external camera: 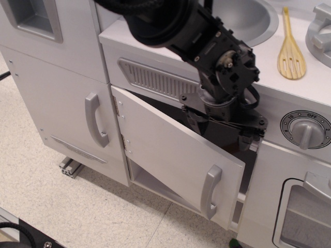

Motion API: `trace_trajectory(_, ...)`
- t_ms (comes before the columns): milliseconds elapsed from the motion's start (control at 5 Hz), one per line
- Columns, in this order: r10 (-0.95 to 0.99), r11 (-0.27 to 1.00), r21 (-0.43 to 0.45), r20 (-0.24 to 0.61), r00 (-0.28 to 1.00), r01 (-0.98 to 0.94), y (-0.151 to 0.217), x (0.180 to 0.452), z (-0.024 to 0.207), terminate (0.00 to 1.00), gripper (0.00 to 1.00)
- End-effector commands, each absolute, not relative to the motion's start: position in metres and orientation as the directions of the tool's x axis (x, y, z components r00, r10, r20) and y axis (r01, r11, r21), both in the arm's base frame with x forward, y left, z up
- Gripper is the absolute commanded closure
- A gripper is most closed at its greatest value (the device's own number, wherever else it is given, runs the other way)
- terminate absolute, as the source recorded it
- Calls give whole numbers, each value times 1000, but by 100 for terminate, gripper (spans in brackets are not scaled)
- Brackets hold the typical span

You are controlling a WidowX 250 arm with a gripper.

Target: Open cabinet

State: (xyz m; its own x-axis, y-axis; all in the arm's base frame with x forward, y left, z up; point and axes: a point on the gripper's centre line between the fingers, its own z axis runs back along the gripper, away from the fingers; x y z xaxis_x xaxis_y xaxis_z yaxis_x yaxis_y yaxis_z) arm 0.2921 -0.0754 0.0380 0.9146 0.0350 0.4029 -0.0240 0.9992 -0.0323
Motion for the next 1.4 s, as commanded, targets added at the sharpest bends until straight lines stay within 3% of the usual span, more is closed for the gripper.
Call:
trace_trajectory(0,-34,998,-26,480,876,52,-83,304,35,0,0)
trace_trajectory(200,-35,998,-21,465,884,51,-78,304,23,0,0)
trace_trajectory(800,-67,998,10,372,926,68,-38,250,5,0,0)
trace_trajectory(1200,115,992,26,223,968,-124,13,226,1,0,0)
